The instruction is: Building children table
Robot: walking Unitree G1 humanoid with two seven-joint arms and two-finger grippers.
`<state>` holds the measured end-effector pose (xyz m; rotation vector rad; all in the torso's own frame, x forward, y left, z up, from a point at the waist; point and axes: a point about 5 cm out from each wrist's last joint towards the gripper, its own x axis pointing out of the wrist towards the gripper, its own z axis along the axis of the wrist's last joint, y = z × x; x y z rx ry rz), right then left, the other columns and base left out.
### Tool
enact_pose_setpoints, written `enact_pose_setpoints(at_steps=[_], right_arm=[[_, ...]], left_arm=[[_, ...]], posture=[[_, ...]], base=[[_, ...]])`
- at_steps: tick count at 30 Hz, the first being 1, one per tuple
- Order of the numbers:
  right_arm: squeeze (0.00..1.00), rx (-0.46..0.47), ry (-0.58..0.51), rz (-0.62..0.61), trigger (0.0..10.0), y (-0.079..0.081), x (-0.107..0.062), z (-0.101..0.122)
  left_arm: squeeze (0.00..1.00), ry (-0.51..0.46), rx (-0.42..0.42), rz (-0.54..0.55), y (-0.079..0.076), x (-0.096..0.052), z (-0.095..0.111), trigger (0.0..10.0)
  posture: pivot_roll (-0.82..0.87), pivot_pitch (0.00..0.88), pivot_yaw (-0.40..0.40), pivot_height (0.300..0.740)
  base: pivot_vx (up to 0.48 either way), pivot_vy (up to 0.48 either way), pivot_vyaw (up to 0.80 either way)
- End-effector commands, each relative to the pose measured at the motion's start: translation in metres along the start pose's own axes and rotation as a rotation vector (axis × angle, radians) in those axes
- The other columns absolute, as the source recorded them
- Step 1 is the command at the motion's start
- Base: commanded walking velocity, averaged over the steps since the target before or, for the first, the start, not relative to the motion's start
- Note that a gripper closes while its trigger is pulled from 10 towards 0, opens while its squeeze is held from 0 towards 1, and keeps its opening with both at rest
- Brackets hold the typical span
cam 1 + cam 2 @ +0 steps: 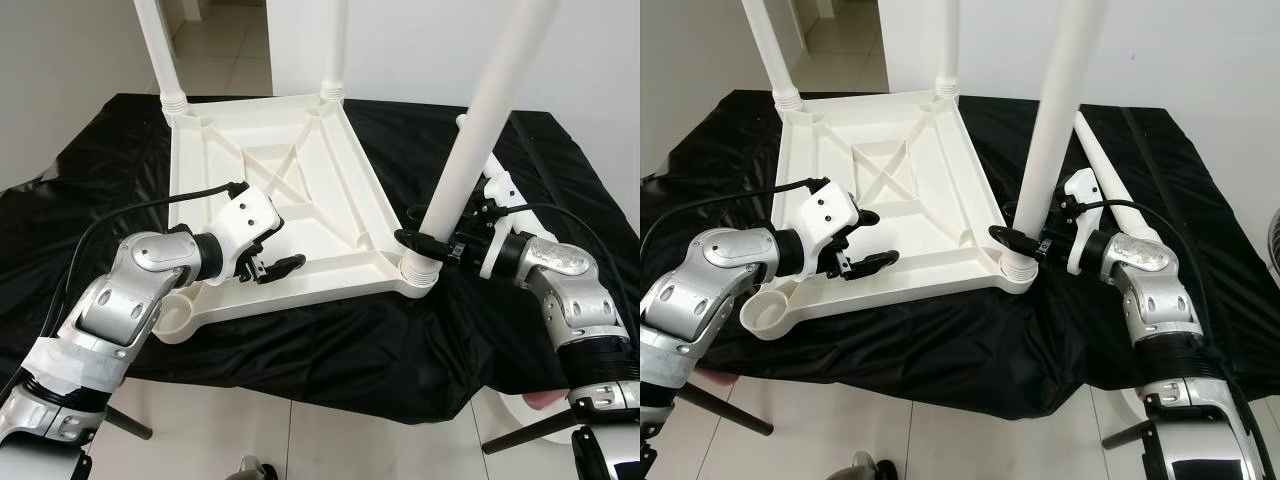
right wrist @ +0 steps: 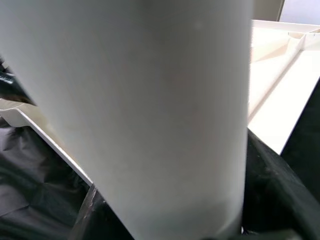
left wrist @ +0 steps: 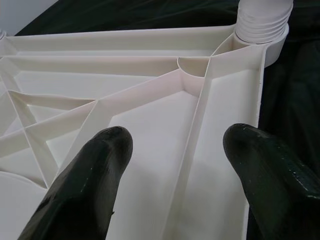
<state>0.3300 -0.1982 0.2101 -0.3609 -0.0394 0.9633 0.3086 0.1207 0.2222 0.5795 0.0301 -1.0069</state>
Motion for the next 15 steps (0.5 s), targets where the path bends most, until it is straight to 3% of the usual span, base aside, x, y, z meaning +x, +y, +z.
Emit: enact_pose_setpoints(at_steps=[1,3,8,11,13,15], right_arm=[[0.0,0.12,0.123,0.045,10.0,0.012,-0.006,-0.032],[0.0,0.134,0.084,0.081,10.0,0.014,-0.006,-0.023],[0.0,0.132,0.109,0.106,10.0,0.014,-0.007,-0.025],[0.0,0.203,0.135,0.202,10.0,0.029,-0.009,-0.037],[0.0,0.203,0.135,0.202,10.0,0.029,-0.009,-0.037],[0.0,0.212,0.126,0.26,10.0,0.041,-0.006,-0.037]], left_arm=[[0.0,-0.001,0.007,0.005,0.0,0.0,0.001,10.0],[0.0,-0.003,0.007,0.004,-0.001,0.0,0.001,10.0],[0.0,-0.005,0.007,0.001,0.0,0.0,0.002,10.0],[0.0,-0.005,0.008,-0.001,0.0,0.0,0.002,10.0],[0.0,-0.005,0.008,-0.001,0.0,0.0,0.002,10.0],[0.0,-0.004,0.007,-0.001,0.0,0.001,0.002,10.0]], posture=[[0.0,0.132,0.055,0.74],[0.0,0.133,0.058,0.74],[0.0,0.133,0.06,0.74],[0.0,0.133,0.06,0.74],[0.0,0.133,0.06,0.74],[0.0,0.137,0.061,0.74]], base=[[0.0,0.0,0.0],[0.0,0.0,0.0],[0.0,0.0,0.0],[0.0,0.0,0.0],[0.0,0.0,0.0],[0.0,0.0,0.0]])
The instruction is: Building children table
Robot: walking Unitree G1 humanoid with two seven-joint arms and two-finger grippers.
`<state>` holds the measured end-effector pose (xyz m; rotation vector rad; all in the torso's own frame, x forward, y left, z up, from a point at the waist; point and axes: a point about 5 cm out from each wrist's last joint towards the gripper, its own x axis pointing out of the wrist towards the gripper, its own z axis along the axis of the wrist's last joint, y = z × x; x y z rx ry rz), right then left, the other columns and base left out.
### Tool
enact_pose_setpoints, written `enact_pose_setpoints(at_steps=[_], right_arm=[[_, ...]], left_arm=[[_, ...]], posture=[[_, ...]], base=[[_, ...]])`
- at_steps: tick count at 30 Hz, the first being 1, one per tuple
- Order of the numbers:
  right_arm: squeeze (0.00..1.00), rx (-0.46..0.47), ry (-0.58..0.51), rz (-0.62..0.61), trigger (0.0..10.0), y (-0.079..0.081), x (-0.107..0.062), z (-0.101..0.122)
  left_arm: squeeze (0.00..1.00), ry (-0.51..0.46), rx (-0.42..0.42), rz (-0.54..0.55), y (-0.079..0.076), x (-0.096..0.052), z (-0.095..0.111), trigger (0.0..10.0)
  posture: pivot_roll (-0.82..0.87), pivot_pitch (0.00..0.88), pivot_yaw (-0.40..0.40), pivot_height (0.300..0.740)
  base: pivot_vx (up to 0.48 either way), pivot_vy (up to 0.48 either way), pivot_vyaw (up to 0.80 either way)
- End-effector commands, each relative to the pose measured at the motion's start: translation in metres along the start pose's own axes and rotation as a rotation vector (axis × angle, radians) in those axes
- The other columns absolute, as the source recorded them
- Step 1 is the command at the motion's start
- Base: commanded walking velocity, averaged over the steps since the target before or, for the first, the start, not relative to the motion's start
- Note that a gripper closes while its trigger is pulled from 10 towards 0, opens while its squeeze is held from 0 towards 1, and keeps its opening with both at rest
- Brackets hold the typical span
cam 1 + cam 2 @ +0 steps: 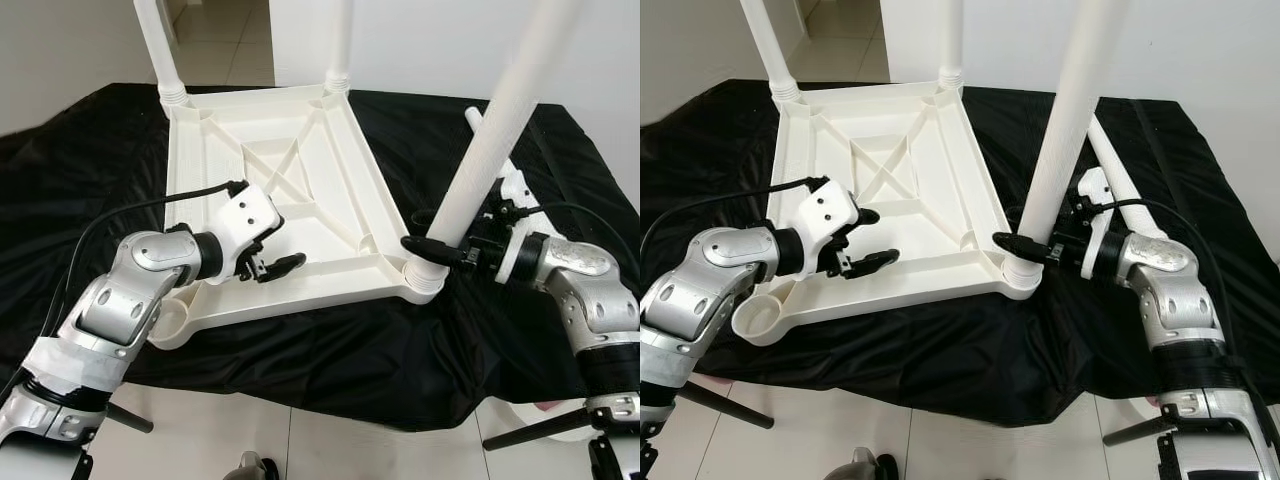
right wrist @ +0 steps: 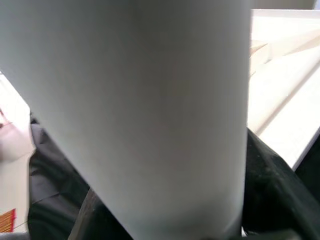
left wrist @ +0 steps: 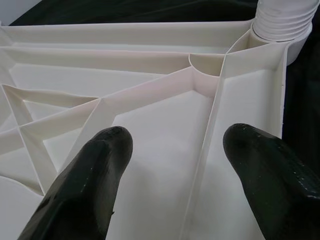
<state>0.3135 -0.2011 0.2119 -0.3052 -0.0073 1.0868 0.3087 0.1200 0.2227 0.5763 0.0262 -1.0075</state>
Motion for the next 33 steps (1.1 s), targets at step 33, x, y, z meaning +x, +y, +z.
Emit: enact_pose_setpoints(at_steps=[33], right_arm=[[0.0,0.248,0.308,-0.395,10.0,0.025,0.015,-0.095]], left_arm=[[0.0,0.004,0.002,0.01,0.001,-0.002,0.0,10.0]], posture=[[0.0,0.147,0.053,0.74]], base=[[0.0,0.0,0.0]])
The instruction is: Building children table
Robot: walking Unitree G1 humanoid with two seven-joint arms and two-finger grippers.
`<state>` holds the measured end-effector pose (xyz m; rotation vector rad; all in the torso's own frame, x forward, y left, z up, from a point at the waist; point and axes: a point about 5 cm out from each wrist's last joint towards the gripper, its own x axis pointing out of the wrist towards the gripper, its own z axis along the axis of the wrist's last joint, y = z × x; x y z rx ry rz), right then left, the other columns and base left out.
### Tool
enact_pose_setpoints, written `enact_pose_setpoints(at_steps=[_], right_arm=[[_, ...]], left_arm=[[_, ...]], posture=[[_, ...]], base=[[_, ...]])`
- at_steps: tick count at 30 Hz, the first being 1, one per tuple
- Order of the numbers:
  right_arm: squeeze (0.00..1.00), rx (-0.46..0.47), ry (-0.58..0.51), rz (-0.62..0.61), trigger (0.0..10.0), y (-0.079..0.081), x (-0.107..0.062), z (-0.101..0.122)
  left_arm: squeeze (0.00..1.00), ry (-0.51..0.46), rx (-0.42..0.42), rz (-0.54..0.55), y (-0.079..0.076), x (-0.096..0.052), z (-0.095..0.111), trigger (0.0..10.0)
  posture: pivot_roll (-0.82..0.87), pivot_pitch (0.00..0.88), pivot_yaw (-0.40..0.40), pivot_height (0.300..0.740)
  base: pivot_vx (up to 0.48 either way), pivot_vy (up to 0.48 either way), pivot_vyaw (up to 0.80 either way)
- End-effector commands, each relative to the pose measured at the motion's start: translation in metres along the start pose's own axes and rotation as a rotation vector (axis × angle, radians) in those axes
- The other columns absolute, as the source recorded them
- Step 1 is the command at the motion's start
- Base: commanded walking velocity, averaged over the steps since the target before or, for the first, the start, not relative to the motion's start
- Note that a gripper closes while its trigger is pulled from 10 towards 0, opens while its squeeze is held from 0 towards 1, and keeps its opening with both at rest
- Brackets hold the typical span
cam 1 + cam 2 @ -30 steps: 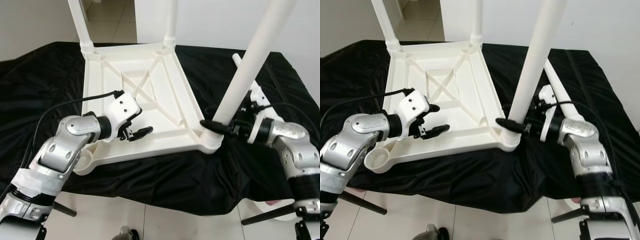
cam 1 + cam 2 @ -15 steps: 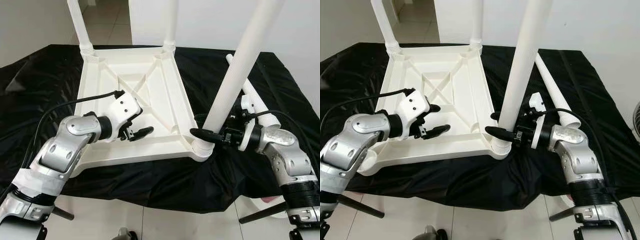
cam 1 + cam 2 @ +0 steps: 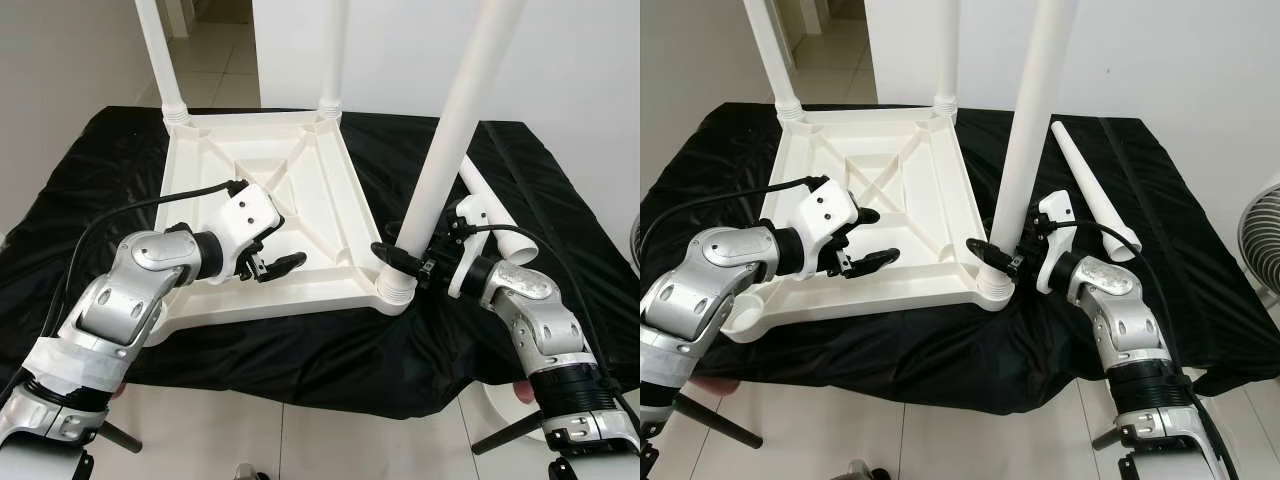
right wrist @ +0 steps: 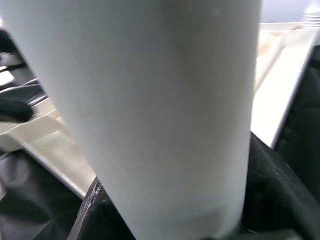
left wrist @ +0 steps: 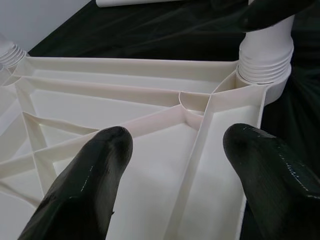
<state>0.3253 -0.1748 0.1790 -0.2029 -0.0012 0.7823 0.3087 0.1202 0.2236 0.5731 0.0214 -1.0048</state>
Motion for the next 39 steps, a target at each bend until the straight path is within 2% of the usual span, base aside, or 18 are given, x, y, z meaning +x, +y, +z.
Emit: enact_pose_setpoints(at_steps=[1,3,4,10,17,18,19,20,22,23,27,29,31,35,37,39], right_arm=[[0.0,0.106,0.308,-0.138,10.0,0.004,-0.023,-0.069],[0.0,0.091,0.305,-0.214,10.0,0.006,-0.025,-0.072],[0.0,0.091,0.305,-0.214,10.0,0.006,-0.025,-0.072],[0.0,0.136,0.254,-0.36,10.0,0.005,-0.025,-0.073],[0.0,0.142,0.156,-0.372,10.0,0.002,-0.018,-0.058],[0.0,0.154,0.066,-0.351,10.0,0.0,-0.014,-0.045],[0.0,0.207,-0.032,-0.32,10.0,0.0,-0.011,-0.031],[0.0,0.207,-0.032,-0.32,10.0,0.0,-0.011,-0.031],[0.0,0.272,-0.193,-0.244,10.0,-0.002,-0.007,-0.004],[0.0,0.274,-0.241,-0.243,10.0,-0.005,-0.006,0.008],[0.0,0.267,-0.266,-0.25,10.0,-0.008,-0.005,0.015],[0.0,0.264,-0.319,-0.271,10.0,-0.015,-0.004,0.028],[0.0,0.264,-0.319,-0.271,10.0,-0.015,-0.004,0.028],[0.0,0.172,-0.302,-0.27,10.0,-0.019,-0.004,0.038],[0.0,0.172,-0.302,-0.27,10.0,-0.019,-0.004,0.038],[0.0,0.066,-0.245,-0.265,10.0,-0.016,-0.003,0.037]], left_arm=[[0.0,0.01,0.002,0.006,0.001,-0.002,-0.001,10.0],[0.0,0.011,0.003,0.007,0.001,-0.003,-0.001,10.0],[0.0,0.011,0.003,0.007,0.001,-0.003,-0.001,10.0],[0.0,0.005,0.0,0.012,0.002,-0.002,0.0,10.0],[0.0,0.001,-0.002,0.029,0.005,0.0,0.001,10.0],[0.0,-0.011,0.0,0.047,0.007,0.0,0.003,10.0],[0.0,-0.025,-0.015,0.078,0.01,0.001,0.005,10.0],[0.0,-0.025,-0.015,0.078,0.01,0.001,0.005,10.0],[0.0,-0.042,-0.036,0.135,0.017,0.002,0.008,10.0],[0.0,-0.042,-0.049,0.157,0.02,0.001,0.008,10.0],[0.0,-0.04,-0.055,0.169,0.022,0.001,0.008,10.0],[0.0,-0.039,-0.05,0.18,0.023,0.0,0.008,10.0],[0.0,-0.039,-0.05,0.18,0.023,0.0,0.008,10.0],[0.0,-0.035,-0.046,0.194,0.023,0.001,0.007,10.0],[0.0,-0.035,-0.046,0.194,0.023,0.001,0.007,10.0],[0.0,-0.036,-0.053,0.202,0.024,0.002,0.007,10.0]], posture=[[-0.01,0.148,0.052,0.74],[-0.01,0.15,0.051,0.74],[-0.01,0.15,0.051,0.74],[-0.01,0.153,0.055,0.74],[-0.01,0.153,0.058,0.74],[-0.01,0.153,0.058,0.74],[-0.01,0.152,0.059,0.74],[-0.01,0.152,0.059,0.74],[0.0,0.15,0.057,0.74],[0.0,0.15,0.057,0.74],[0.0,0.149,0.056,0.74],[0.0,0.148,0.055,0.74],[0.0,0.148,0.055,0.74],[0.0,0.148,0.053,0.74],[0.0,0.148,0.053,0.74],[-0.01,0.148,0.054,0.74]], base=[[0.0,0.0,0.0],[0.0,0.0,0.0],[0.0,0.0,0.0],[0.0,0.0,0.0],[0.0,0.0,0.0],[0.0,0.0,0.0],[0.0,0.0,0.0],[0.0,0.0,0.0],[0.0,0.0,0.0],[0.0,0.0,0.0],[0.0,0.0,0.0],[0.0,0.0,0.0],[0.0,0.0,0.0],[0.0,0.0,0.0],[0.0,0.0,0.0],[0.0,0.0,0.0]])
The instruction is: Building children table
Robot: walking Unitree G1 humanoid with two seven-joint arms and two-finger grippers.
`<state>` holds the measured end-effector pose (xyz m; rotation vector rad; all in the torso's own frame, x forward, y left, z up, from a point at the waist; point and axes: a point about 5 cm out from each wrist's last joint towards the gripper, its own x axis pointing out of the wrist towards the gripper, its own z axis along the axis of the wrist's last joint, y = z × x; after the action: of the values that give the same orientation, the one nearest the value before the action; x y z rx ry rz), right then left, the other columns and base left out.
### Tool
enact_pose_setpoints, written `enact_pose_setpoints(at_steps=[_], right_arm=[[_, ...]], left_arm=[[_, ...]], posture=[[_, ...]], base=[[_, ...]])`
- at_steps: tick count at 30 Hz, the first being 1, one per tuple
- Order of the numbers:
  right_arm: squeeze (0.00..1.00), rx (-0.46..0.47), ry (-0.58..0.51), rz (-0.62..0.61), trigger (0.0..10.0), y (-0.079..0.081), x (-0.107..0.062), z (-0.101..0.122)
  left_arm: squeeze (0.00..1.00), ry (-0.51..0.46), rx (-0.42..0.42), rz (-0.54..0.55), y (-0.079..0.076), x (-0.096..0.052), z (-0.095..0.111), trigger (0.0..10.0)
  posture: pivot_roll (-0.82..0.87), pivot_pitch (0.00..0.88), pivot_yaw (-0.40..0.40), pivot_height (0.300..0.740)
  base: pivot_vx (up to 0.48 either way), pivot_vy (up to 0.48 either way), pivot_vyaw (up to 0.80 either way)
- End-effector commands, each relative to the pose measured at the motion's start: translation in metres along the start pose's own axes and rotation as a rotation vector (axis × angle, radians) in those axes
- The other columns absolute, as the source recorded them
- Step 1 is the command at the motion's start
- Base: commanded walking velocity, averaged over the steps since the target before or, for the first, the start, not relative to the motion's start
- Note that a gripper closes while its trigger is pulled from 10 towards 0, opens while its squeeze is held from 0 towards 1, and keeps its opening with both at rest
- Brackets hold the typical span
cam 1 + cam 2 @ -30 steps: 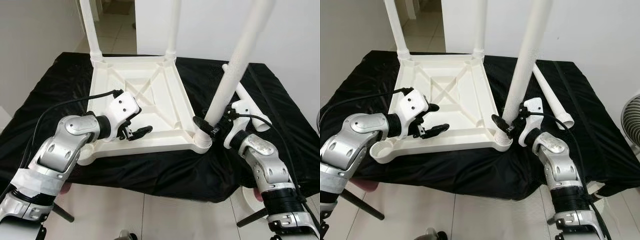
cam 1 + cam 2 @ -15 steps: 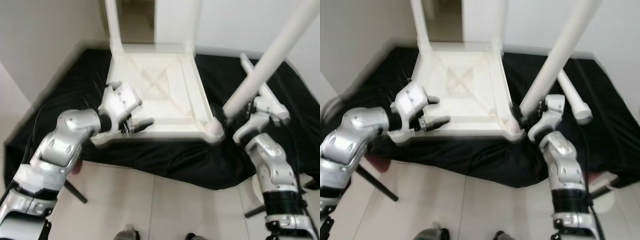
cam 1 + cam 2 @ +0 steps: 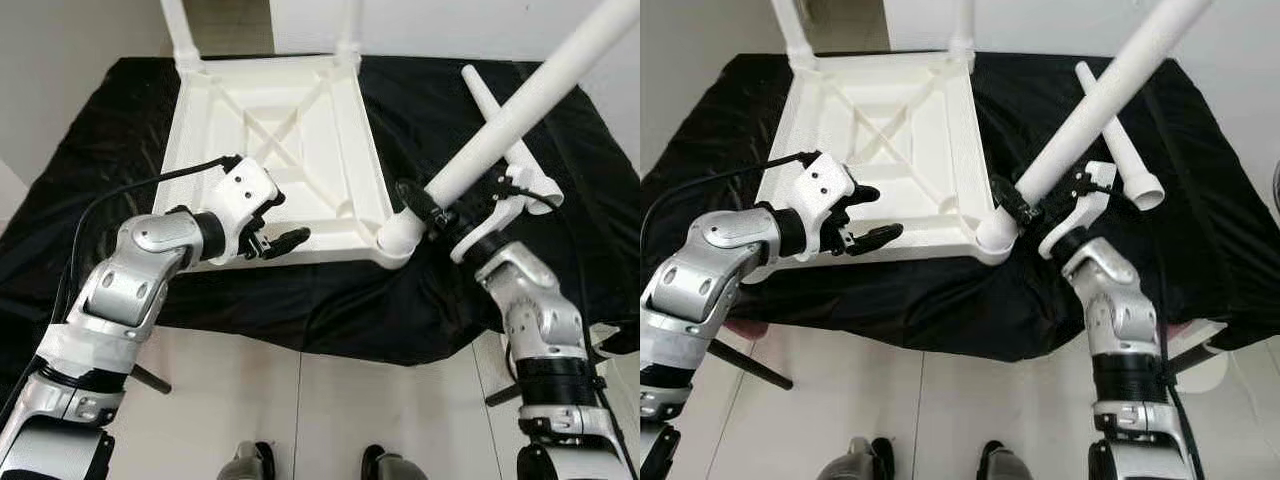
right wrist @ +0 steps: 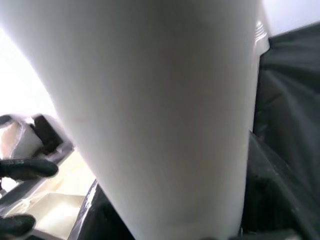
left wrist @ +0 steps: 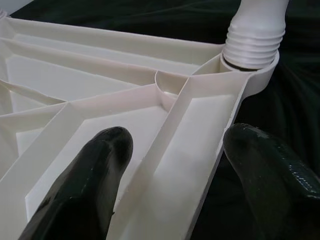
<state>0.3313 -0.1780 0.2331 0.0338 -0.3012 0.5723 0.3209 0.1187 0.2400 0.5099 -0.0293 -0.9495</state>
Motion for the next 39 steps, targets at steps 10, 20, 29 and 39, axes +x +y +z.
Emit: enact_pose_setpoints(at_steps=[10,20,29,39], right_arm=[[0.0,-0.2,0.024,0.053,10.0,0.012,0.004,0.006],[0.0,-0.207,-0.107,0.029,10.0,0.027,0.014,0.035],[0.0,-0.198,-0.083,-0.013,10.0,0.039,0.019,0.034],[0.0,-0.222,0.025,-0.062,10.0,0.053,0.008,0.012]], left_arm=[[0.0,0.013,-0.036,0.15,0.008,0.001,-0.006,10.0],[0.0,-0.117,-0.149,0.254,0.018,-0.005,0.007,10.0],[0.0,-0.221,-0.24,0.379,0.029,-0.013,0.018,10.0],[0.0,-0.156,-0.215,0.492,0.024,-0.037,0.004,10.0]], posture=[[-0.01,0.148,0.054,0.74],[-0.01,0.146,0.044,0.74],[-0.02,0.139,0.035,0.74],[-0.05,0.119,-0.002,0.74]], base=[[0.0,0.0,0.0],[0.0,0.0,0.0],[0.0,0.0,0.0],[0.0,0.0,0.0]])
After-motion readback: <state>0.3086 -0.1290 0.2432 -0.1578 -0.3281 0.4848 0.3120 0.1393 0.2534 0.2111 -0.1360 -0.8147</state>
